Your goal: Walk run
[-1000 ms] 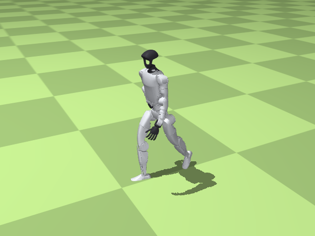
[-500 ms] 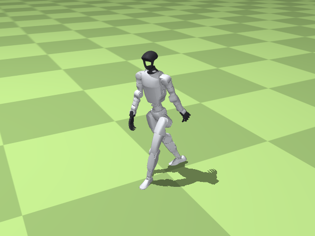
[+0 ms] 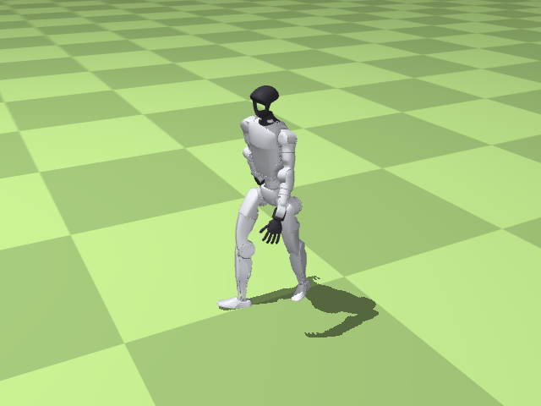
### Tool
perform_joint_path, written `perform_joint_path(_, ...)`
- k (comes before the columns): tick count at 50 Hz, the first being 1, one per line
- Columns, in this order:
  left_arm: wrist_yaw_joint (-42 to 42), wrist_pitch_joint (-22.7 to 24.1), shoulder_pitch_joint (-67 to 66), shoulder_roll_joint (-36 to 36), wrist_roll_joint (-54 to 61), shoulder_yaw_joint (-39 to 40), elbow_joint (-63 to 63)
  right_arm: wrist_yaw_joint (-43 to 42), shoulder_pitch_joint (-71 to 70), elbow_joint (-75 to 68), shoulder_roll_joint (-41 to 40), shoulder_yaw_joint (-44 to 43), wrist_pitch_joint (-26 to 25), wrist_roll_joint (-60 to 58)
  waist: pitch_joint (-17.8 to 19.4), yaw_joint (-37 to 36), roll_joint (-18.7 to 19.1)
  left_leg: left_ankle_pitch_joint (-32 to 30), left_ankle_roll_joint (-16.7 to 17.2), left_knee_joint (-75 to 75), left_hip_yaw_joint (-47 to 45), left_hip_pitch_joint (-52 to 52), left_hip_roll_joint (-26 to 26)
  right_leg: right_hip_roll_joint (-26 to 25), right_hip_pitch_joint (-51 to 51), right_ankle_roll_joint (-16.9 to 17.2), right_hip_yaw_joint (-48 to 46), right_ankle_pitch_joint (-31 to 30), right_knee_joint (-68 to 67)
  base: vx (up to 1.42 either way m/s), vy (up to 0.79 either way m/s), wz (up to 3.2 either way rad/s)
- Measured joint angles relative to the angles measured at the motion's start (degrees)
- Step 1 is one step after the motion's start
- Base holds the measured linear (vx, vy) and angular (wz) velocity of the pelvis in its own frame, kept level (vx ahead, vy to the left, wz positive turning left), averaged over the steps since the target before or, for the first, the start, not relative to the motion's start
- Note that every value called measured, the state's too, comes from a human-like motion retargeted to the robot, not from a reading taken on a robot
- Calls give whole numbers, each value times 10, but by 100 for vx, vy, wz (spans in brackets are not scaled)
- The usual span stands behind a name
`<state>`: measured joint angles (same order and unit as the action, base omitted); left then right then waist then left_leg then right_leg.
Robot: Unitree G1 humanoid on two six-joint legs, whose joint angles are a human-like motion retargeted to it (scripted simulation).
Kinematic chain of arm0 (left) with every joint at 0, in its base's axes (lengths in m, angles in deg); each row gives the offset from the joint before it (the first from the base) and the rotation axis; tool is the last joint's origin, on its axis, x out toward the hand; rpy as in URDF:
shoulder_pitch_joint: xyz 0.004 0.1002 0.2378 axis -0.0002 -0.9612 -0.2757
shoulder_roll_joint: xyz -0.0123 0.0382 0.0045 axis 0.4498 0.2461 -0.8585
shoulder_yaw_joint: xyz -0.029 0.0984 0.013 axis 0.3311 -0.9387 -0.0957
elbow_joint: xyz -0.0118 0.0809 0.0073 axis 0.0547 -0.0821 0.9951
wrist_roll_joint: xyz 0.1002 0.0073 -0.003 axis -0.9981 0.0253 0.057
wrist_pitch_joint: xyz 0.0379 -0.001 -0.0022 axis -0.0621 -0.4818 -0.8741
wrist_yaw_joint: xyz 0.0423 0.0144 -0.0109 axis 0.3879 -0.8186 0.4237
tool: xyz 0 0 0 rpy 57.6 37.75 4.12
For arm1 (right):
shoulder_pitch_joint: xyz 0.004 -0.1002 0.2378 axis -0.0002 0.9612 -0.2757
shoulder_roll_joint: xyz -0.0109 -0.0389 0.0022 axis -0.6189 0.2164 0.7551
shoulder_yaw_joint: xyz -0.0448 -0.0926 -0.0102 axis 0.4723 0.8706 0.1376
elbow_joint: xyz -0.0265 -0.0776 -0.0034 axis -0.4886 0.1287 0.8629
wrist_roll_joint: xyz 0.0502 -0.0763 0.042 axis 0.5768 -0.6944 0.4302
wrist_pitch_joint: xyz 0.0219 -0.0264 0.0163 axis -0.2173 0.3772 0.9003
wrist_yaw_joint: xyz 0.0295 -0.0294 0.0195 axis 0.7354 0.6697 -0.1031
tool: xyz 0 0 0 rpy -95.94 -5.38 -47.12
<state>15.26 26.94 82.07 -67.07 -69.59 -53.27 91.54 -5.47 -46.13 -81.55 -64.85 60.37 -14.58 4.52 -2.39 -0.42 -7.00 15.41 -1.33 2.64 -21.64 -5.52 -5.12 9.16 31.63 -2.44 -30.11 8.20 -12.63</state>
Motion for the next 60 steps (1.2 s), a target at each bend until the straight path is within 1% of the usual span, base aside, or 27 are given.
perform_joint_path(3,20,28,-22,-19,21,0,-7,12,0,0,3,-8,-20,-10,-7,-7,5,16,6,19,29,-20,-6,2,-6,-44,-18,-14,-21,85,-24,14)
perform_joint_path(5,24,24,-53,-34,12,11,2,7,1,1,3,-8,-23,-19,-15,-9,6,2,16,35,26,-40,-9,10,-29,-70,-67,-62,-31,94,-24,12)
perform_joint_path(7,18,6,-92,-48,-32,39,24,4,-3,2,4,-4,-18,-24,-17,5,12,-59,36,64,16,-59,4,6,-26,-90,24,-66,-72,97,-28,69)
perform_joint_path(8,15,-4,-111,-56,-60,56,39,1,-7,5,2,-7,-16,-26,-18,14,14,-102,44,88,-2,-62,17,12,-36,-85,35,-49,-85,87,-27,83)
perform_joint_path(10,12,-31,-152,-70,-118,93,69,0,-17,14,1,-8,-11,-31,-19,19,-2,-202,38,160,-65,-58,36,33,-83,-77,23,-30,-69,79,-28,37)
perform_joint_path(12,-4,-71,-183,-68,-166,117,105,14,-37,19,5,0,-4,-24,-16,5,-20,-252,47,276,-82,-19,37,55,-139,-65,-21,-22,-40,74,-31,-5)
perform_joint_path(15,-65,-120,-209,-51,-212,124,143,5,-83,30,18,5,-16,15,-3,2,-42,-181,-1,469,-105,64,78,74,-174,-48,3,-8,-28,61,-23,34)
perform_joint_path(17,-85,-127,-224,-44,-229,139,157,-17,-109,55,22,17,-18,46,3,-10,-46,-152,-17,521,-138,115,116,74,-199,-45,-22,-6,-7,41,-12,-7)
perform_joint_path(20,-66,-124,-243,-41,-216,166,178,-30,-138,109,27,39,15,69,4,-30,-29,-117,7,510,-125,207,134,33,-225,-43,-14,-13,40,38,-11,-31)
perform_joint_path(22,-37,-123,-251,-43,-184,183,197,-31,-146,162,27,50,36,62,5,-54,-10,-97,31,443,-88,262,118,1,-246,-42,-15,-15,69,32,-7,-85)
perform_joint_path(24,-17,-125,-252,-43,-148,199,217,-30,-149,218,25,65,52,52,11,-73,9,-85,41,343,-39,293,97,-32,-268,-42,-3,-10,89,48,-6,-98)
perform_joint_path(28,-14,-137,-248,-47,-99,216,244,-31,-146,301,17,99,89,45,22,-105,30,-109,70,150,66,289,67,-70,-318,-32,21,5,111,47,1,-114)
perform_joint_path(30,-18,-140,-243,-47,-87,211,251,-31,-138,319,11,109,106,44,24,-125,38,-167,86,101,90,273,60,-81,-340,-22,45,13,111,59,6,-125)
perform_joint_path(32,-13,-141,-237,-50,-86,195,252,-23,-125,314,4,106,110,34,17,-115,41,-200,28,96,67,260,56,-84,-361,-10,49,22,111,57,7,-38)
perform_joint_path(33,-8,-142,-235,-52,-87,187,250,-17,-118,304,-1,103,107,26,13,-102,43,-178,8,106,43,251,61,-86,-372,-3,44,25,111,62,6,-5)
perform_joint_path(34,-3,-142,-229,-54,-88,182,246,-17,-113,289,-8,104,104,22,11,-88,45,-166,2,111,50,247,63,-88,-378,2,40,26,109,56,1,-10)
perform_joint_path(35,2,-141,-222,-55,-89,179,242,-20,-109,272,-16,107,101,20,10,-74,46,-159,3,115,72,246,65,-90,-382,7,38,25,105,42,-8,-27)
perform_joint_path(38,10,-127,-198,-57,-93,141,214,-51,-89,204,-36,93,97,40,3,-63,32,-126,0,121,53,228,72,-67,-371,33,32,7,74,40,-8,-67)
perform_joint_path(42,20,-93,-163,-50,-84,75,175,-64,-70,116,-29,72,76,51,-8,-93,17,-104,-15,95,4,199,86,-42,-310,65,90,-30,-26,32,-6,-158)
perform_joint_path(45,34,-74,-137,-39,-71,77,157,-86,-72,69,-20,82,57,29,-9,-75,17,-83,-18,90,-15,188,101,-17,-240,99,75,-43,-140,13,-9,-178)
perform_joint_path(47,37,-68,-121,-24,-59,76,158,-95,-70,49,-17,88,50,31,-11,-61,19,-73,-19,84,-34,177,109,8,-211,73,13,-9,-187,6,-11,-164)
perform_joint_path(50,42,-71,-110,-5,-48,67,166,-88,-57,38,-14,74,42,32,-16,-57,19,-62,-16,65,-84,148,117,18,-200,36,-82,30,-177,11,-14,-157)
perform_joint_path(53,51,-78,-108,4,-44,66,172,-75,-45,38,-14,54,41,32,-18,-53,9,-50,-9,44,-119,115,104,-2,-196,29,-141,59,-116,13,-13,-155)
perform_joint_path(55,54,-77,-111,10,-42,70,173,-71,-41,39,-14,48,44,37,-21,-51,3,-40,-2,32,-153,92,98,-15,-213,17,-221,68,-67,15,-14,-175)
perform_joint_path(57,55,-73,-121,13,-41,75,174,-72,-39,34,-15,46,45,43,-24,-47,2,-29,7,23,-181,66,91,-39,-243,-11,-306,58,-18,17,-15,-170)
perform_joint_path(58,56,-71,-128,14,-42,78,175,-73,-39,29,-16,45,44,46,-25,-45,5,-25,12,18,-196,49,90,-58,-258,-36,-330,61,7,22,-11,-154)
perform_joint_path(60,58,-71,-141,10,-49,87,184,-70,-39,14,-14,43,39,51,-26,-45,1,-13,24,13,-240,12,79,-70,-266,-53,-281,58,32,28,-11,-131)
